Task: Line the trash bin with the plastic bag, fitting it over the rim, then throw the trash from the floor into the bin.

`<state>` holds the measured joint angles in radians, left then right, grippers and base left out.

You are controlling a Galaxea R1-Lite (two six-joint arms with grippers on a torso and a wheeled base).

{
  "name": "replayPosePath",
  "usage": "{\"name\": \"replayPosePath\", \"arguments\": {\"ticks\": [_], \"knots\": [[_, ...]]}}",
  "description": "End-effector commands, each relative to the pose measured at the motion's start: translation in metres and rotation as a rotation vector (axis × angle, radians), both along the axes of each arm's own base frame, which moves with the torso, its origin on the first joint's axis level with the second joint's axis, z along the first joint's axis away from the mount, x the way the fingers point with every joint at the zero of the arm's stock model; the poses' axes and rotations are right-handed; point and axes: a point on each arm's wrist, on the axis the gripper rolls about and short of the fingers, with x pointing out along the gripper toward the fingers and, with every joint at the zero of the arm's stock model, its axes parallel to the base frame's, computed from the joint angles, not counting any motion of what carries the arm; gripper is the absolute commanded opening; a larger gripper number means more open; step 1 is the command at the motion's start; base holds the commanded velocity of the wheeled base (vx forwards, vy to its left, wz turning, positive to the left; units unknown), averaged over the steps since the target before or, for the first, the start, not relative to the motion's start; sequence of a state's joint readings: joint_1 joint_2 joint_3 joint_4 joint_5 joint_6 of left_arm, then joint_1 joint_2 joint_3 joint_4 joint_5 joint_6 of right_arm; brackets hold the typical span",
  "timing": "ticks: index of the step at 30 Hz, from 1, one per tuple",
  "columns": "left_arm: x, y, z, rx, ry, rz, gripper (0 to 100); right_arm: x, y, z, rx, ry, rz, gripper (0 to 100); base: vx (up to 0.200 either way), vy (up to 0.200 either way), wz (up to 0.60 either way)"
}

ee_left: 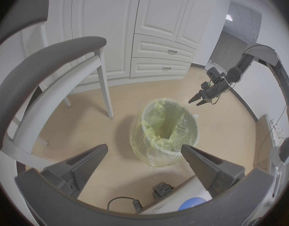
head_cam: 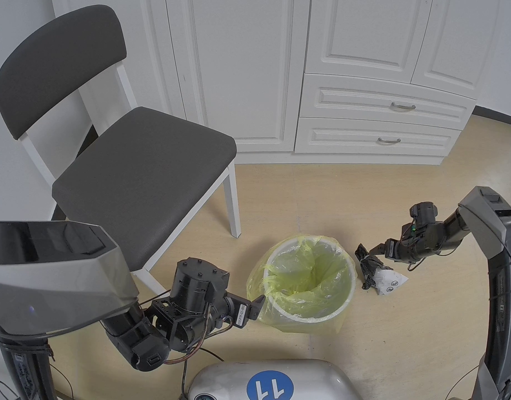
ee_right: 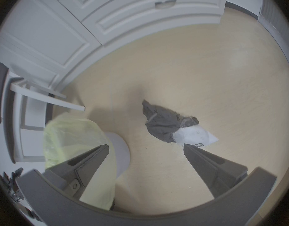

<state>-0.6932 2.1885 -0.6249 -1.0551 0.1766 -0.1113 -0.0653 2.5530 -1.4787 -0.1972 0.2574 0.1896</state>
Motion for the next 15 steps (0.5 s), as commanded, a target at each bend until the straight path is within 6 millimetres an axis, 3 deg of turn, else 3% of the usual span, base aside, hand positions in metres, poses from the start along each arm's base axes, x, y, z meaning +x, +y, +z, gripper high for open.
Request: {"name": "replayPosePath", "arguments": {"ticks": [1, 2, 3, 4, 7, 8, 13, 15], "knots": [[-0.022, 0.009, 0.032, -0.037, -0.044, -0.020, 100, -0.030, -0.012, 0.074, 0.047, -0.097, 0.009, 100, 0.000, 0.000, 0.00], [-0.027, 0.010, 0.036, -0.043, -0.050, -0.031, 100, -0.036, -0.007, 0.087, 0.051, -0.116, 0.024, 100, 0.000, 0.000, 0.00], [-0.027, 0.010, 0.036, -0.043, -0.050, -0.031, 100, -0.036, -0.007, 0.087, 0.051, -0.116, 0.024, 100, 0.000, 0.000, 0.00], [-0.036, 0.012, 0.041, -0.050, -0.056, -0.042, 100, -0.051, 0.007, 0.108, 0.051, -0.142, 0.061, 100, 0.000, 0.000, 0.00], [-0.044, 0.016, 0.049, -0.061, -0.066, -0.053, 100, -0.077, 0.041, 0.125, 0.021, -0.165, 0.178, 100, 0.000, 0.000, 0.00], [-0.046, 0.017, 0.050, -0.064, -0.070, -0.053, 100, -0.082, 0.049, 0.128, 0.004, -0.184, 0.215, 0, 0.000, 0.000, 0.00], [-0.058, 0.031, 0.058, -0.079, -0.066, -0.047, 100, -0.109, 0.100, 0.128, -0.005, -0.231, 0.365, 0, 0.000, 0.000, 0.00], [-0.062, 0.034, 0.058, -0.084, -0.060, -0.044, 100, -0.112, 0.107, 0.126, -0.004, -0.238, 0.386, 0, 0.000, 0.000, 0.00]]}}
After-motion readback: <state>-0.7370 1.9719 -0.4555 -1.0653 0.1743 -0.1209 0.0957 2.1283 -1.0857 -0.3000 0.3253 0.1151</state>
